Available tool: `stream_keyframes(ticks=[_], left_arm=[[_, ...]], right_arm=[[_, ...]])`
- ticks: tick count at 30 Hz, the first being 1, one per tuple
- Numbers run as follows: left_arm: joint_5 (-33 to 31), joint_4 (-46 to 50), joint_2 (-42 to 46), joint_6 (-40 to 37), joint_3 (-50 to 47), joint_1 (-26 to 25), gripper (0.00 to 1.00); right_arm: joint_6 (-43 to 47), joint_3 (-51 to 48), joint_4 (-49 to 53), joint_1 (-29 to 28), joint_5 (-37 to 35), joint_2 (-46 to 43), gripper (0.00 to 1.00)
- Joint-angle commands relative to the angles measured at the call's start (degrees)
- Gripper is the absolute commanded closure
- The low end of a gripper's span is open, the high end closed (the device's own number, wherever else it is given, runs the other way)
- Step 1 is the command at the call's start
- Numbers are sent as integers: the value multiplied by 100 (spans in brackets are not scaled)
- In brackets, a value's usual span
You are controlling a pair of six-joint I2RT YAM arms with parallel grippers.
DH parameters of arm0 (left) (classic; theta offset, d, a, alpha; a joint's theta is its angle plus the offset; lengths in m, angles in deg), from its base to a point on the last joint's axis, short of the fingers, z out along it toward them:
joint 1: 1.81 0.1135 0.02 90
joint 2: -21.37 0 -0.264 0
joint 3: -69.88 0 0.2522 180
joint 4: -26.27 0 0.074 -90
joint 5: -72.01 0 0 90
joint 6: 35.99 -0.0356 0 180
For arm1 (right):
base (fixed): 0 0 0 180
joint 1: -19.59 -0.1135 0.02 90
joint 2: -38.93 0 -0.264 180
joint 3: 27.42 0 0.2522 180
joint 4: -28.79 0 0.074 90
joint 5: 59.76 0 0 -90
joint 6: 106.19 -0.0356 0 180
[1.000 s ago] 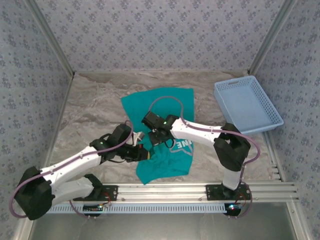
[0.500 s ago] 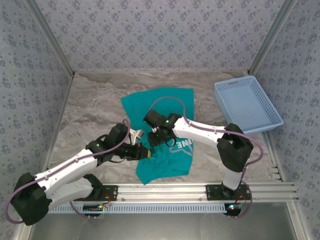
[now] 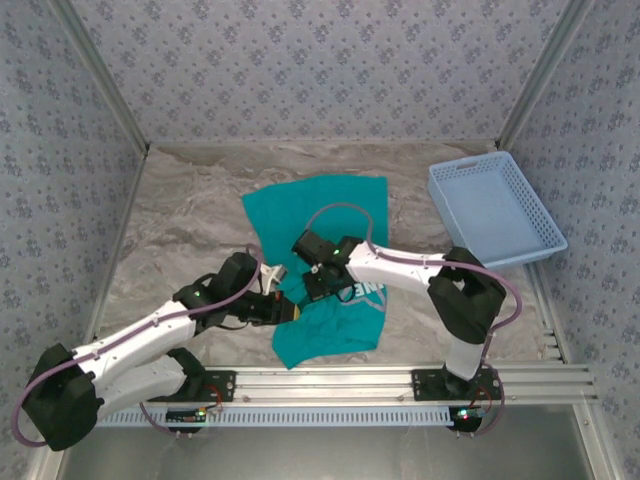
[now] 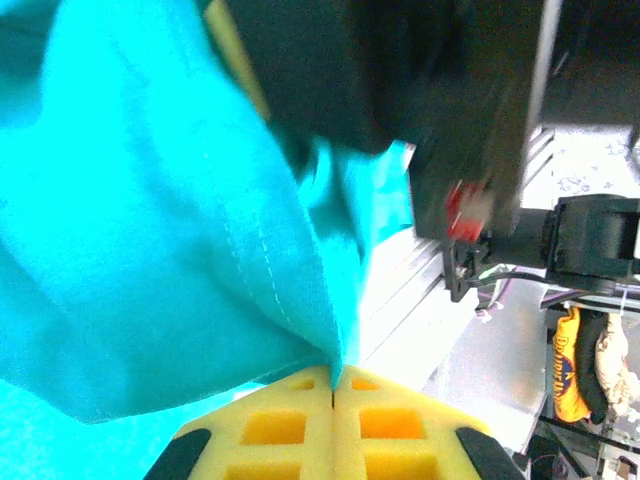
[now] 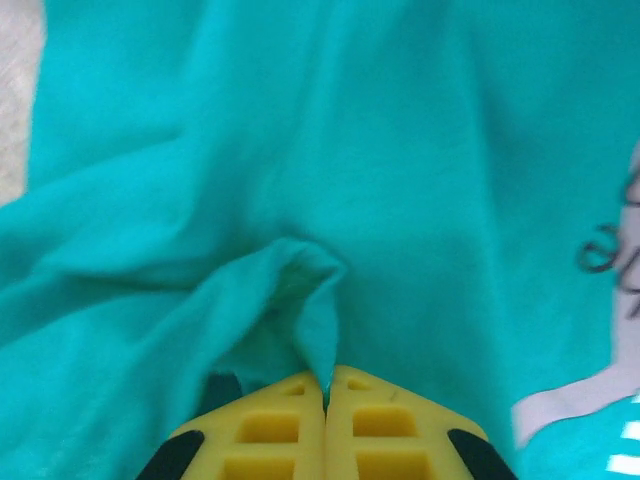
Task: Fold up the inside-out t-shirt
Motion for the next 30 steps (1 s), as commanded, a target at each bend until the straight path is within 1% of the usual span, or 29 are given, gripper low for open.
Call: stream_keyframes(ticks=[1, 4, 6, 8, 10, 11, 14, 15, 16, 17, 19, 22, 25, 30], left_arm=[[-40, -276, 13, -206, -27, -41, 100], [-56, -683, -100, -194, 165, -50, 100], [-124, -624, -232, -318, 519, -48, 100], [-117, -621, -347, -437, 881, -63, 100], [-136, -663, -453, -691, 1291, -94, 100], [-149, -695, -523, -850, 1468, -102, 100], [-137, -1033, -744, -1182, 1761, -112, 100], [-116, -1164, -853, -1254, 1776, -120, 100], [-93, -1259, -953, -1288, 1760, -150, 100], [-29, -1339, -1084, -1350, 1712, -181, 100], [-70, -1298, -1338, -1458, 1647, -277, 100], [-104, -1217, -1685, -1578, 1543, -450, 100], [-83, -1277, -1788, -1627, 1367, -653, 100], [-43, -1288, -1613, -1565, 825, -714, 100]], right_arm=[[137, 98, -329, 498, 25, -484, 95], [506, 131, -587, 1080, 1035, -605, 96], [533, 220, -708, 1452, 1593, -681, 95], [549, 305, -870, 1733, 2029, -777, 94], [567, 341, -1025, 1898, 2249, -872, 92], [576, 337, -1107, 1974, 2325, -905, 89], [362, 80, -1615, 2228, 2860, -909, 74], [247, -49, -1745, 2312, 2876, -884, 67], [229, -128, -1795, 2355, 2807, -847, 64], [294, -133, -1754, 2377, 2649, -814, 63], [500, -349, -1554, 2326, 2255, -758, 62], [924, -539, -1418, 2042, 1804, -872, 60], [1367, -819, -1236, 1838, 1640, -1053, 57], [1933, -1312, -878, 1884, 1511, -1430, 56]])
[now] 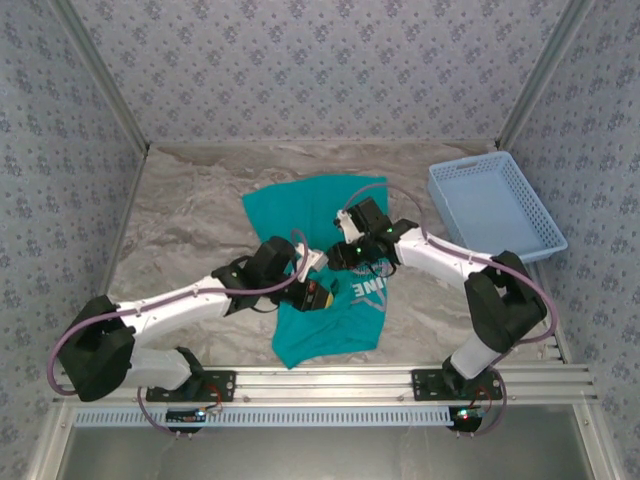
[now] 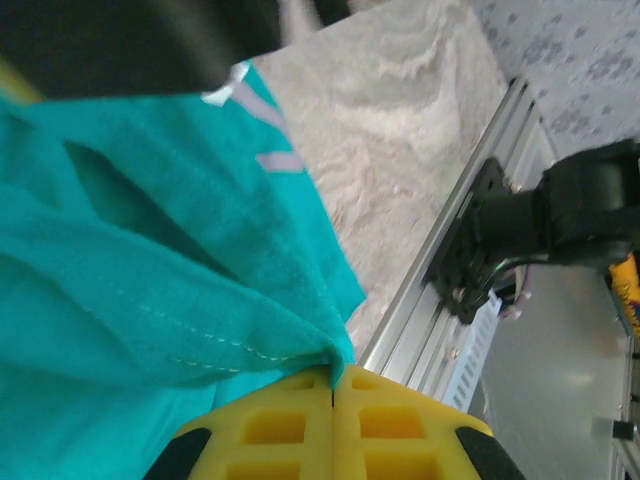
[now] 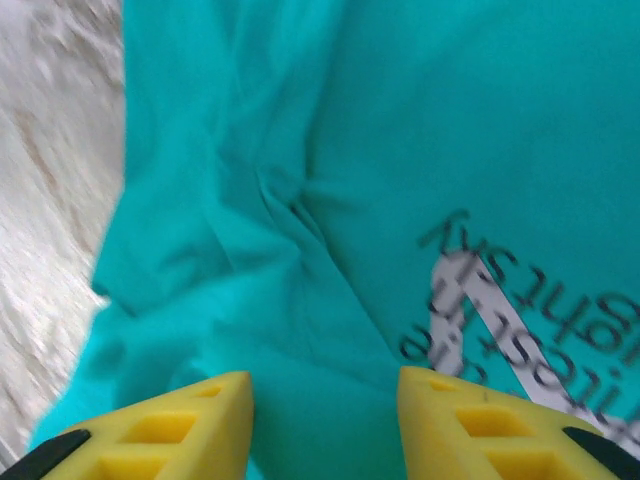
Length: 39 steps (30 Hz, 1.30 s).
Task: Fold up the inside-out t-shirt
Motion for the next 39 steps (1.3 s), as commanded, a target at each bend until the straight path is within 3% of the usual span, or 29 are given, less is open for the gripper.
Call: stream_keyframes(ticks=[1, 5, 10, 18, 20, 28, 31, 39], left_arm=[[161, -23, 146, -141, -311, -13, 100], [344, -46, -68, -115, -496, -17, 99], [393, -153, -289, -119, -429, -39, 99], [415, -465, -342, 19, -536, -131, 97], [420, -547, -374, 74, -594, -135, 96], [509, -708, -471, 99, -690, -218, 95], [513, -703, -560, 95, -664, -232, 95], [332, -821, -724, 155, -583, -392, 91]], right_arm=[[614, -228, 405, 81, -294, -405, 56], [818, -246, 441, 33, -61, -429, 55], [1056, -51, 411, -286, -274, -248, 53], [1519, 78, 189, -979, -1302, 42, 48], [1526, 113, 64, -1159, -1832, 164, 47], [711, 374, -390, -1297, -3569, 521, 47], [263, 447, -649, -1112, -3606, 391, 48], [-174, 652, -595, -492, -2893, 81, 51]])
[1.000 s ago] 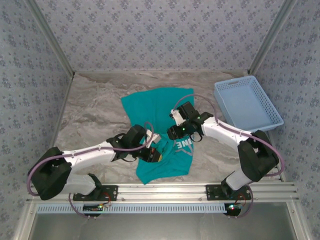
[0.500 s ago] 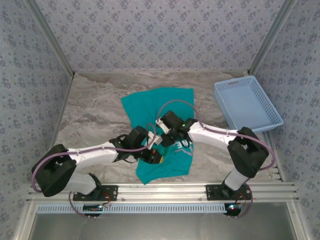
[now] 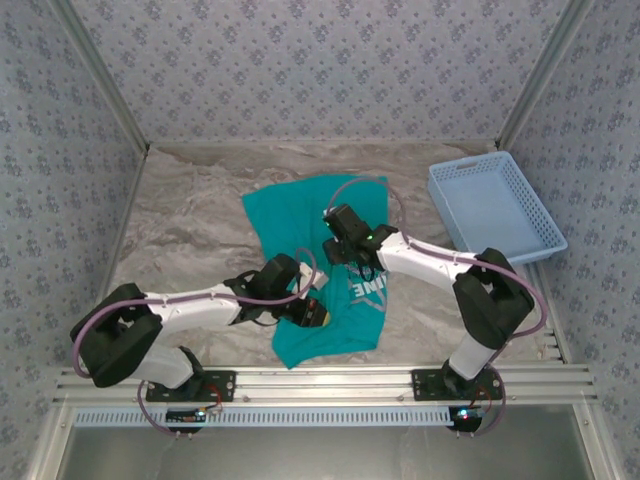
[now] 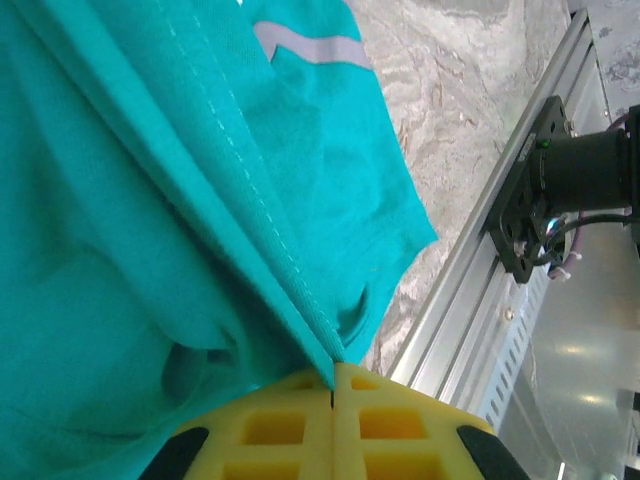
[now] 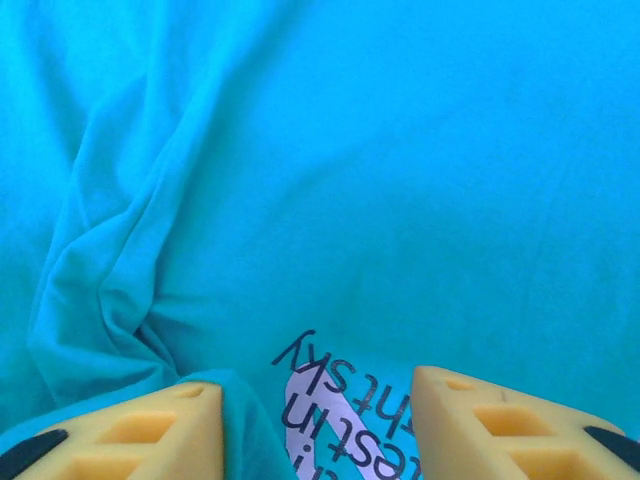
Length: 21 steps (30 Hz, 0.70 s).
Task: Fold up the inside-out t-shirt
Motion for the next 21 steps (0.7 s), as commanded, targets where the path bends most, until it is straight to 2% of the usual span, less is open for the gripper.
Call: stream_keyframes(ticks=[1, 4, 7, 8, 14, 18, 21], left_arm=[[220, -15, -130, 39, 54, -193, 89], [77, 45, -202, 75, 42, -194, 84], [-136, 219, -267, 84, 72, -194, 70], [-137, 230, -288, 84, 83, -194, 68], [-52, 546, -187, -17, 298, -157, 65], [-48, 1129, 410, -91, 427, 167, 62], [-45, 1581, 886, -241, 588, 507, 59]], right_arm=[[-380, 196, -194, 301, 120, -349, 51], [-383, 82, -134, 483, 577, -557, 52], [-268, 0, -3, 650, 1084, -772, 53], [-203, -23, 49, 691, 1228, -828, 53], [28, -339, 219, 728, 1446, -1151, 55], [-70, -342, 478, 728, 1641, -1123, 53], [-402, -357, 570, 756, 2147, -987, 51]])
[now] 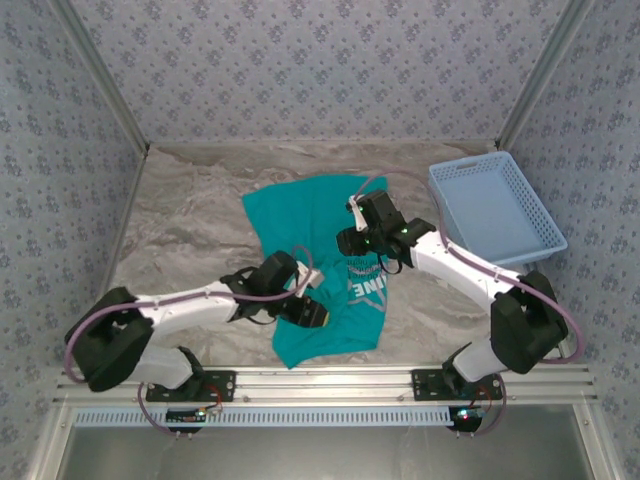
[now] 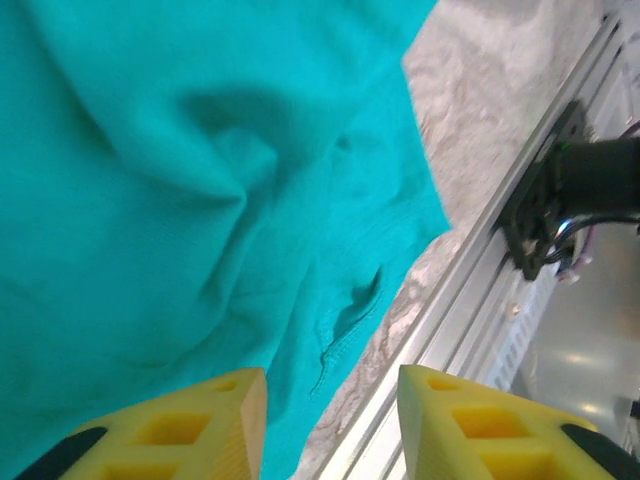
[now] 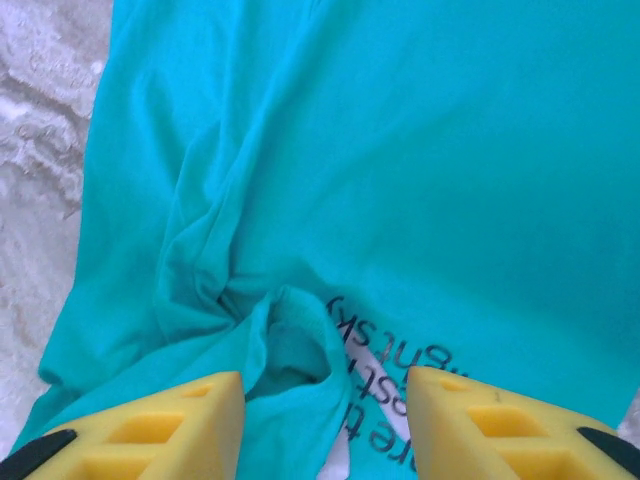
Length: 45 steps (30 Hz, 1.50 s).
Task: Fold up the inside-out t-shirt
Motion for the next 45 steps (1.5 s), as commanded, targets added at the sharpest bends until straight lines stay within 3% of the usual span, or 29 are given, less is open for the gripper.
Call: stream_keyframes(ticks=[1, 6, 8, 11, 12, 15, 17, 21, 24, 29, 35, 40, 45], left_arm=[[47, 738, 549, -305, 397, 345, 59], [-324, 1309, 849, -162, 460, 1140, 55], [-566, 1472, 740, 126, 438, 1583, 52], [-444, 1240, 369, 171, 434, 2053, 53], [-539, 1196, 232, 152, 466, 2107, 53], [-772, 1093, -158, 4, 688, 2154, 53], [-944, 1152, -434, -68, 948, 2203, 53], [-1931, 1410, -1156, -178, 1525, 2363, 55], [-2457, 1572, -1847, -91, 1826, 2563, 70], [-2635, 1475, -2792, -320, 2125, 2587, 80], [-2865, 1642, -3518, -594, 2748, 2738, 85], [-2942, 1942, -3769, -890, 3308, 3032, 94], [-3144, 2144, -3654, -1181, 3627, 3232, 92]], right_arm=[[-422, -8, 385, 45, 720, 166, 51], [-1409, 167, 873, -19, 1526, 502, 47], [-1695, 125, 869, -225, 1529, 569, 46], [-1793, 178, 800, -529, 1280, 767, 47], [-1757, 245, 812, -607, 1223, 864, 53], [-1635, 270, 658, -715, 1130, 841, 88], [-1443, 306, 571, -732, 1166, 633, 100], [-1124, 428, 809, -711, 772, 85, 100], [-1313, 109, 1037, -582, 183, -294, 98], [-1552, -801, 983, -637, 436, -436, 95], [-1546, -1145, 1504, -764, 75, -1204, 100], [-1374, -846, 1610, -857, 539, -1893, 100], [-1615, -818, 1705, -956, 243, -2071, 97]])
